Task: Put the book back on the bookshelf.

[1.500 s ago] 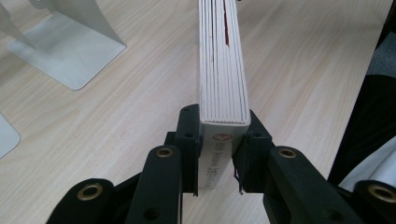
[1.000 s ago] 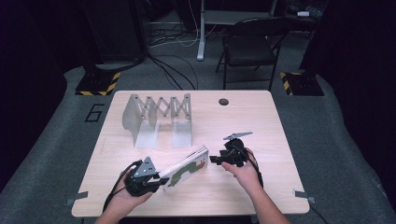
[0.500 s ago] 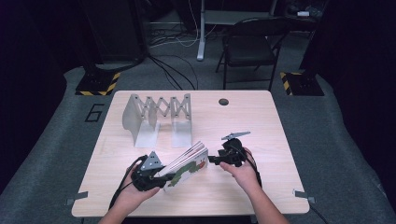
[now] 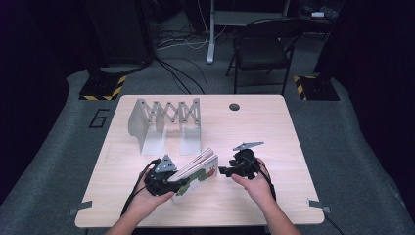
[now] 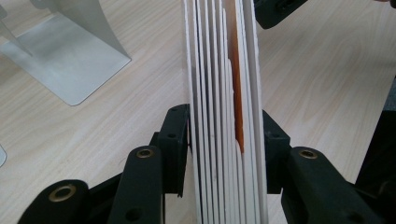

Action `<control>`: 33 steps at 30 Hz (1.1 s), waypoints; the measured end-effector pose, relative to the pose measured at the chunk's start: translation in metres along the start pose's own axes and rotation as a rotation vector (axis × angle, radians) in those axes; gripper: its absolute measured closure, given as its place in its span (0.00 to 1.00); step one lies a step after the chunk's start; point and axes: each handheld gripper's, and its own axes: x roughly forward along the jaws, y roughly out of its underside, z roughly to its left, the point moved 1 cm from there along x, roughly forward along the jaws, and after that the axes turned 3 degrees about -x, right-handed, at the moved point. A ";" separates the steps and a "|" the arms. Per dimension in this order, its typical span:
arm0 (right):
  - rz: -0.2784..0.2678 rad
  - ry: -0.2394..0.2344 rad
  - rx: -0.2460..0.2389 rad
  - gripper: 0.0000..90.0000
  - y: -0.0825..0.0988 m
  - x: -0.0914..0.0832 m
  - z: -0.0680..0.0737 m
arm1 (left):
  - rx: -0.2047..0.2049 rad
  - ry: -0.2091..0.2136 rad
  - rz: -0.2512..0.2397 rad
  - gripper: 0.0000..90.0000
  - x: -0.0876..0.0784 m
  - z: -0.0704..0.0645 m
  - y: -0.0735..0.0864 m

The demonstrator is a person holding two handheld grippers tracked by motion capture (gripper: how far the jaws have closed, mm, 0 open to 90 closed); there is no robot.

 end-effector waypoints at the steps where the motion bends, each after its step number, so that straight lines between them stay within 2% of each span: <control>1: 0.000 0.000 0.000 0.46 0.000 0.000 0.000 | 0.000 0.000 0.000 0.69 0.000 0.000 0.000; 2: -0.001 0.002 -0.011 0.46 0.000 0.000 0.000 | -0.013 0.004 -0.002 0.69 0.001 0.000 0.000; 7: -0.004 0.005 -0.006 0.46 0.003 -0.002 0.000 | -0.016 0.011 0.002 0.69 0.003 0.002 -0.001; 8: 0.000 0.007 -0.006 0.46 0.003 -0.002 0.000 | -0.028 0.015 0.002 0.68 0.004 0.001 -0.001; 10: 0.001 0.008 -0.004 0.46 0.003 -0.003 0.000 | -0.019 0.011 0.010 0.68 0.004 0.002 -0.001; 11: 0.003 0.009 0.014 0.46 0.004 -0.003 0.000 | -0.026 0.012 0.008 0.67 0.006 0.001 -0.001; 12: -0.001 0.010 0.000 0.46 0.004 -0.004 -0.001 | -0.015 0.006 0.012 0.68 0.006 0.001 -0.001; 14: -0.001 0.012 0.004 0.46 0.005 -0.005 -0.002 | -0.007 0.009 0.021 0.68 0.007 0.001 -0.001; 15: -0.004 0.012 -0.002 0.46 0.005 -0.005 -0.002 | -0.009 0.005 0.021 0.67 0.008 0.001 -0.001; 16: -0.004 0.012 0.013 0.46 0.005 -0.006 -0.002 | -0.013 -0.008 0.010 0.68 0.009 0.000 -0.001; 19: -0.011 0.014 0.003 0.46 0.005 -0.006 -0.003 | -0.007 -0.002 0.024 0.68 0.010 0.000 -0.001; 33: -0.012 0.017 0.003 0.46 0.005 -0.005 -0.003 | -0.012 -0.012 0.023 0.68 0.014 0.000 -0.001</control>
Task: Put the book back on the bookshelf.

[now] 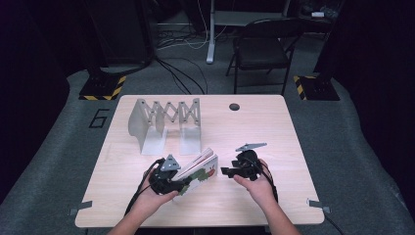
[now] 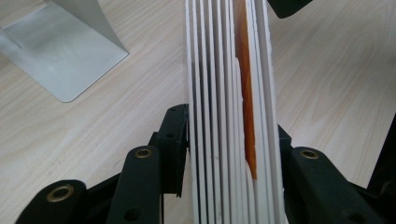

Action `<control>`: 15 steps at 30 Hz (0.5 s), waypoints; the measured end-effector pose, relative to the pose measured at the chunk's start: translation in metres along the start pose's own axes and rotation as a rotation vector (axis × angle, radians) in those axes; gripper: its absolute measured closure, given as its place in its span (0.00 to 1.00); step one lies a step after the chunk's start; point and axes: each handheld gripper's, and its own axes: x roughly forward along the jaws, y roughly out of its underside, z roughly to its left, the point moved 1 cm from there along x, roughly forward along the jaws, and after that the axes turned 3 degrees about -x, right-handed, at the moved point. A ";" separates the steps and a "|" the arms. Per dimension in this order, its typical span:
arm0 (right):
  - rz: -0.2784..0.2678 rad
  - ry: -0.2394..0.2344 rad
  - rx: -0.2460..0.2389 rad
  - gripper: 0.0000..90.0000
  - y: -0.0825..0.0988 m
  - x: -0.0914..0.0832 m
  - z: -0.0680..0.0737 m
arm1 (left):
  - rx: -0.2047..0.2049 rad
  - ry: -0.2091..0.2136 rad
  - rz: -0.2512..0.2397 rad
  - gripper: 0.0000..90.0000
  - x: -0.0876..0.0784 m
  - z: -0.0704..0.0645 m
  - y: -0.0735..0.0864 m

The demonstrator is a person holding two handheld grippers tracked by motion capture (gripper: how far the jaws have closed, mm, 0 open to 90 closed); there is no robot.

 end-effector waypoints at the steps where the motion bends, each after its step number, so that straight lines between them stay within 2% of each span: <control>1: 0.010 0.000 0.005 0.46 0.000 0.000 0.000 | -0.001 0.005 0.009 0.68 0.000 0.000 0.000; 15: 0.006 0.002 0.001 0.46 0.001 0.001 -0.001 | 0.000 0.000 0.007 0.69 0.004 0.000 0.000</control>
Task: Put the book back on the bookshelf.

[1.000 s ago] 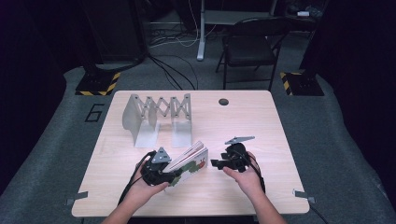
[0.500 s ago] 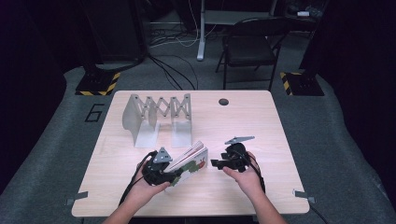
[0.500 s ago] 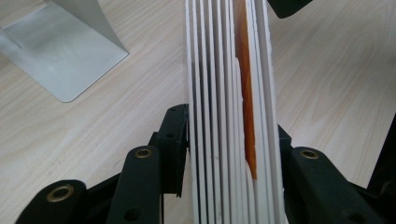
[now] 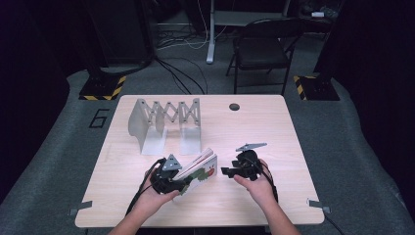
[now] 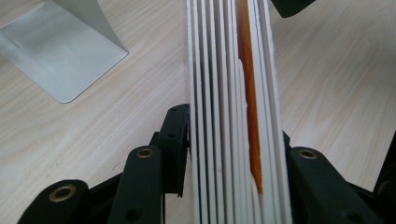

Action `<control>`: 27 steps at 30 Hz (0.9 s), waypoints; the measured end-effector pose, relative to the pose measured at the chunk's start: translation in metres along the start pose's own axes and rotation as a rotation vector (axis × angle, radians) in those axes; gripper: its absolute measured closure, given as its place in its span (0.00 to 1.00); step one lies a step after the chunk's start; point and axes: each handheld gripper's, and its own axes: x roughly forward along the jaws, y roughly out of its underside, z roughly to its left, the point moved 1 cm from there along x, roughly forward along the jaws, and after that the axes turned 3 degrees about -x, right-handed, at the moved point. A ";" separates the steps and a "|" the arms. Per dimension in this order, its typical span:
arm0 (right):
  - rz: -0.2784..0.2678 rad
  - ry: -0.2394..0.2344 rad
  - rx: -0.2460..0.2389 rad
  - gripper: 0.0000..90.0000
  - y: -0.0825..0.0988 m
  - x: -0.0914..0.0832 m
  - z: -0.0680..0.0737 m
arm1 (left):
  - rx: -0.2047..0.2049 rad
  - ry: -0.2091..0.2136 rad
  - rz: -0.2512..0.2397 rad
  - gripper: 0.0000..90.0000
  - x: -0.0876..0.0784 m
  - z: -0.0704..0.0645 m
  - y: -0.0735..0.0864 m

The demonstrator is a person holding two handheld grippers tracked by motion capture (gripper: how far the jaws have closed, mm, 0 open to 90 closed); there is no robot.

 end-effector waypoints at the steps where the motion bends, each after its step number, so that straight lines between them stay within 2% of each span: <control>1: 0.000 -0.001 0.005 0.46 0.000 0.000 0.001 | 0.000 -0.004 -0.008 0.70 0.001 0.000 0.000; 2: -0.001 -0.004 0.007 0.46 0.000 0.000 0.001 | -0.007 0.010 0.000 0.70 0.000 0.000 0.001; 6: 0.005 -0.004 0.014 0.46 0.000 0.000 0.002 | 0.004 0.003 -0.002 0.71 0.001 0.000 0.000; 11: 0.004 -0.003 0.002 0.46 0.000 0.000 0.000 | 0.009 -0.002 -0.003 0.77 0.000 0.001 0.000; 14: 0.002 -0.004 0.017 0.46 0.001 -0.001 0.000 | 0.005 0.005 -0.002 0.80 0.000 0.000 0.000; 15: -0.002 -0.003 0.007 0.46 0.001 -0.001 -0.002 | 0.008 0.003 -0.003 0.81 0.000 -0.001 0.000; 16: 0.004 -0.006 0.025 0.46 0.001 -0.003 -0.001 | 0.016 0.000 -0.004 0.82 0.000 -0.001 0.000; 22: 0.004 -0.001 0.017 0.46 0.003 -0.002 -0.002 | 0.033 0.001 0.000 0.83 0.000 -0.002 0.000; 27: 0.000 -0.003 0.021 0.46 0.004 -0.003 -0.004 | 0.055 -0.016 0.001 0.84 0.000 -0.005 0.000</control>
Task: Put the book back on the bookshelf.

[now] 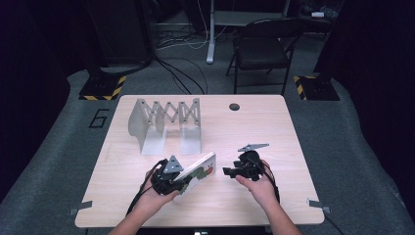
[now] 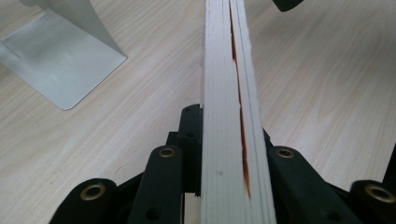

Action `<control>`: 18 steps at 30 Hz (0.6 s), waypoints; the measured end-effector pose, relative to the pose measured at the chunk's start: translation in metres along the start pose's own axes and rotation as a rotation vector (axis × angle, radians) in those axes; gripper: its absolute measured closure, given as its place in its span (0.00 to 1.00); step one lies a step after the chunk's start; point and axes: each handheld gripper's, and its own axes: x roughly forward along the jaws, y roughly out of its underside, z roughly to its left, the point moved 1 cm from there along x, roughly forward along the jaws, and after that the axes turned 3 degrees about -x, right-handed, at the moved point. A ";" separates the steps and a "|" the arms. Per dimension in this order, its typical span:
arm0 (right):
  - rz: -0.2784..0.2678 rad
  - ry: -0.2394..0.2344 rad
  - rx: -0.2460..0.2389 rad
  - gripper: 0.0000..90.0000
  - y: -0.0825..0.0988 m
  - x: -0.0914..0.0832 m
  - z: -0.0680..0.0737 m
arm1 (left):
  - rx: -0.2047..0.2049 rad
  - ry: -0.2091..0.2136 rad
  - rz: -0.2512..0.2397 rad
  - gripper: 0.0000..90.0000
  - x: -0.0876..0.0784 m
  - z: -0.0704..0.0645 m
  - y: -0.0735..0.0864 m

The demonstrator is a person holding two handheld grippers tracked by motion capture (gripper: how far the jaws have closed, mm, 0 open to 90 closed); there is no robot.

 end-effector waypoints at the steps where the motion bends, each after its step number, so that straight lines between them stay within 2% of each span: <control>1: 0.002 0.000 0.000 0.46 0.000 0.000 0.000 | 0.002 0.002 0.000 0.84 0.000 0.000 0.000; 18: 0.000 -0.003 0.010 0.46 0.004 -0.001 -0.001 | 0.017 -0.001 -0.007 0.84 0.000 -0.003 0.000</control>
